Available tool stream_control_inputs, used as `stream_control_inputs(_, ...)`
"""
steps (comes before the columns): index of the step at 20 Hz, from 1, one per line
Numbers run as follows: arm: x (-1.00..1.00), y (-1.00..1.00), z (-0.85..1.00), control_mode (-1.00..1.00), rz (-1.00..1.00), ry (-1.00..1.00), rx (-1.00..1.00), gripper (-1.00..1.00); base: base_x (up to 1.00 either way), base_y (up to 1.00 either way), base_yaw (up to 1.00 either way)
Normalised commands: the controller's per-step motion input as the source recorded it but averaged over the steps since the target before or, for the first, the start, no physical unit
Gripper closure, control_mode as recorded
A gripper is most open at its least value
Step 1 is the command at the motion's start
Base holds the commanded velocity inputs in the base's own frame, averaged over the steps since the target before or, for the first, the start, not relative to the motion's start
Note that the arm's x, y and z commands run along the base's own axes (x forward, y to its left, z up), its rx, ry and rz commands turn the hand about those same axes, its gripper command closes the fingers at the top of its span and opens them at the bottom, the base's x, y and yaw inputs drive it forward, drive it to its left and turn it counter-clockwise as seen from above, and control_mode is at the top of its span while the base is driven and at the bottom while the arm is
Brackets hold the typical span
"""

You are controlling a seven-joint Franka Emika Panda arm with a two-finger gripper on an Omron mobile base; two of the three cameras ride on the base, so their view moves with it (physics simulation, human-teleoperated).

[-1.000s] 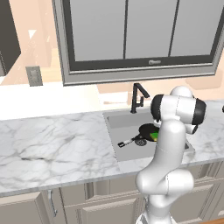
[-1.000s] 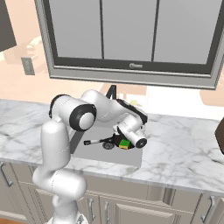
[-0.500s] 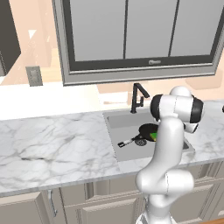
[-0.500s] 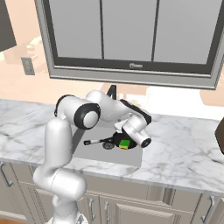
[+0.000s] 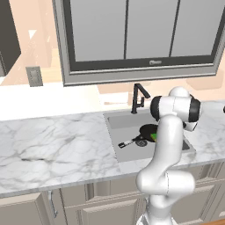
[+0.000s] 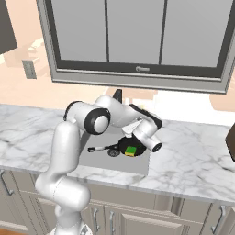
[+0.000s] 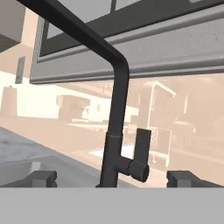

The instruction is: Pick the pan and sponge and place them into the sink. Then turn on the water.

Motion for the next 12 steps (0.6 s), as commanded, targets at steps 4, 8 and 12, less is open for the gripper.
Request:
stream_control_inputs(4, 0.28, 0.03, 0.0, -1.0, 0.02, -0.03, 0.0, -1.0, 0.0, 0.0, 0.0)
stream_control_inputs(8, 0.2, 0.1, 0.0, -1.0, 0.02, -0.03, 0.0, -1.0, 0.0, 0.0, 0.0)
stream_control_inputs(12, 0.09, 0.2, 0.0, -1.0, 0.01, -0.04, 0.0, -1.0, 0.0, 0.0, 0.0)
